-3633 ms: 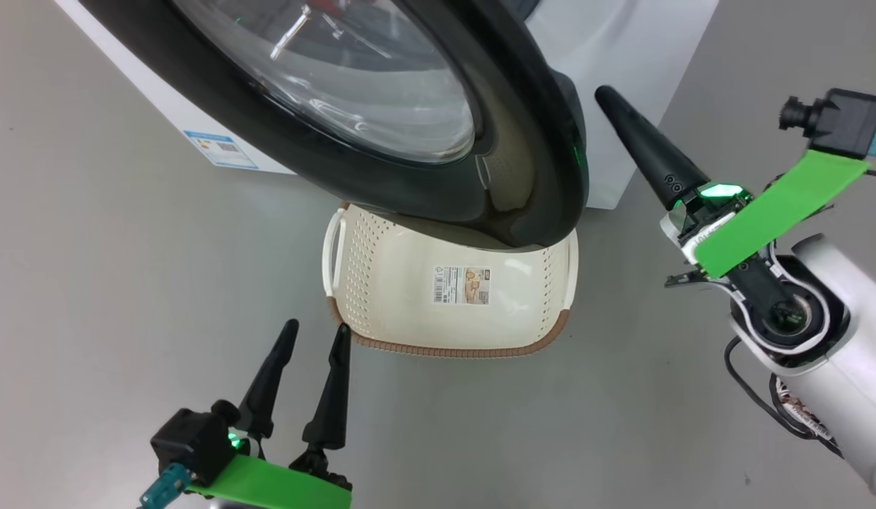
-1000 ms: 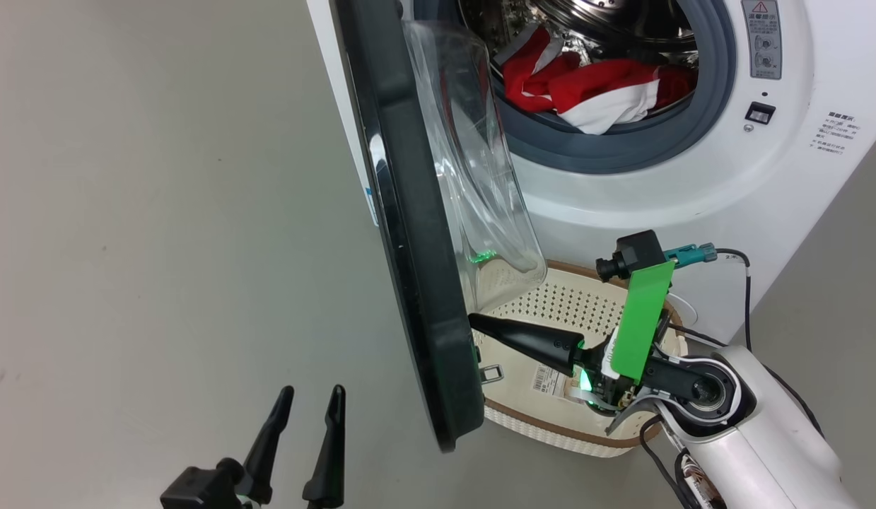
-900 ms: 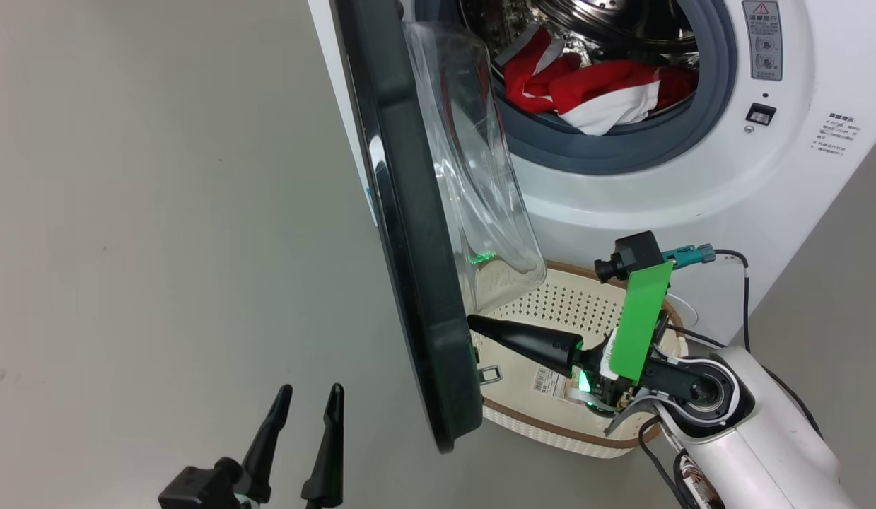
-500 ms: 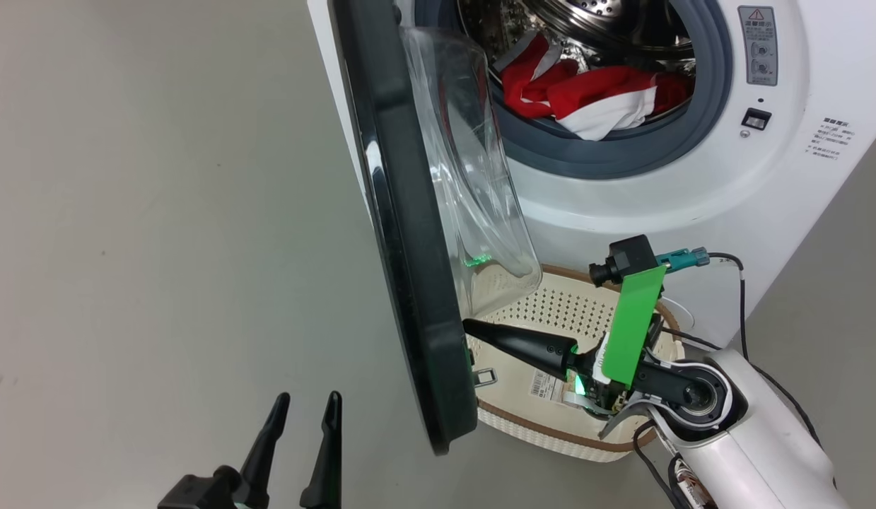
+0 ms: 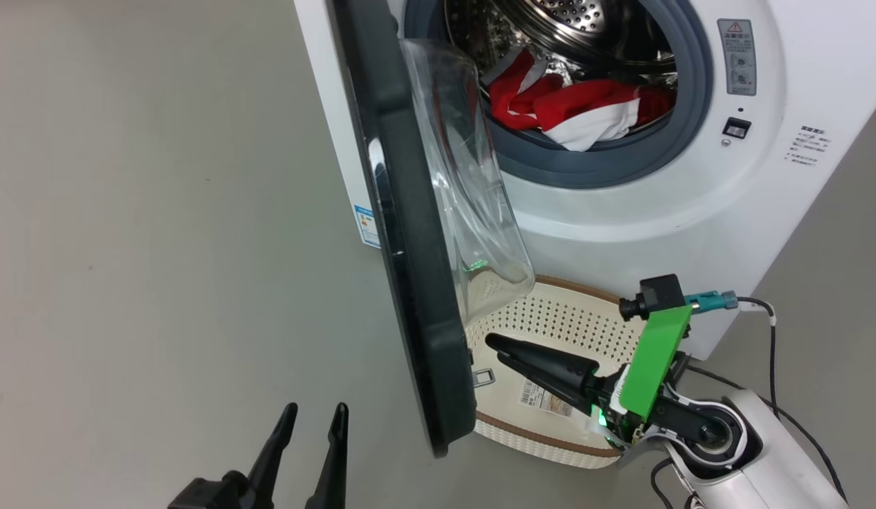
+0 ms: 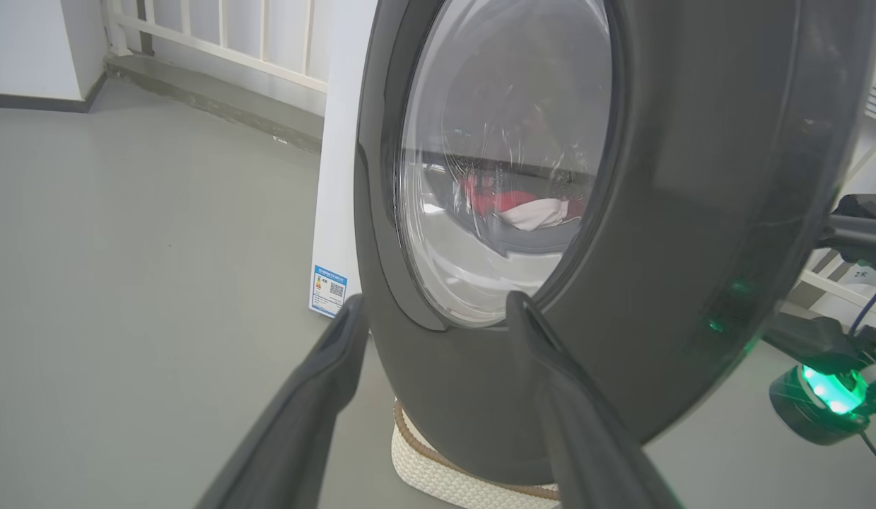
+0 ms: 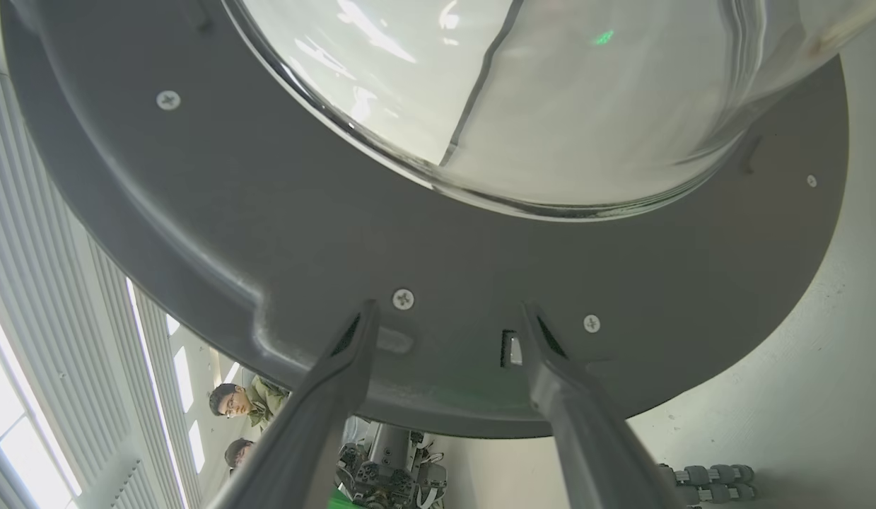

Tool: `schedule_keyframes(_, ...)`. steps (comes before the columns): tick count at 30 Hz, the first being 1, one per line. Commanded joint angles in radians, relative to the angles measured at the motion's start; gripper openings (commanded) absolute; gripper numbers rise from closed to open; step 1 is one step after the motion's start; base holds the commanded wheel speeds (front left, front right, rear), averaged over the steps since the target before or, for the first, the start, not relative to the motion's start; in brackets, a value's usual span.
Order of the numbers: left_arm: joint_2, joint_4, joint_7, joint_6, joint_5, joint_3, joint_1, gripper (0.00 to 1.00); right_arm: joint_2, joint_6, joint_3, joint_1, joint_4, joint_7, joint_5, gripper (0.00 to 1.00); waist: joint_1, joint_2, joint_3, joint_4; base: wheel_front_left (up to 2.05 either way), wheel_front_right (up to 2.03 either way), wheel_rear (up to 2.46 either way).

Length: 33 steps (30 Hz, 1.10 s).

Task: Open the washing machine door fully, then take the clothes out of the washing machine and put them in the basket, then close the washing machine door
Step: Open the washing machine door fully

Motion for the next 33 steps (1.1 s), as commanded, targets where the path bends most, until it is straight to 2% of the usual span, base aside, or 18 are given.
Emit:
schedule_keyframes(1, 0.007, -0.018, -0.012, -0.009, 0.016, 0.033, -0.024, 1.0, 0.0, 0.007, -0.002, 0.004, -0.028, -0.016, -0.019, 1.0, 0.0, -0.0001, -0.001, -0.009, 0.0, 0.0, 0.0)
schedule_keyframes(19, 0.007, -0.013, -0.012, -0.012, 0.012, 0.057, -0.027, 1.0, -0.089, 0.007, -0.002, 0.13, -0.032, -0.189, -0.104, 1.0, 0.0, -0.0001, 0.001, -0.047, 0.0, 0.0, 0.0)
schedule_keyframes(27, 0.007, -0.011, -0.012, -0.012, 0.011, 0.07, -0.024, 1.0, -0.15, 0.007, 0.045, 0.155, -0.011, -0.286, -0.154, 1.0, 0.0, -0.0001, -0.001, -0.066, 0.0, 0.0, 0.0)
schedule_keyframes(33, 0.007, -0.007, -0.012, -0.013, 0.012, 0.078, -0.023, 1.0, -0.199, 0.007, 0.112, 0.16, -0.002, -0.409, -0.222, 1.0, 0.0, -0.0001, -0.003, -0.078, 0.0, 0.0, 0.0)
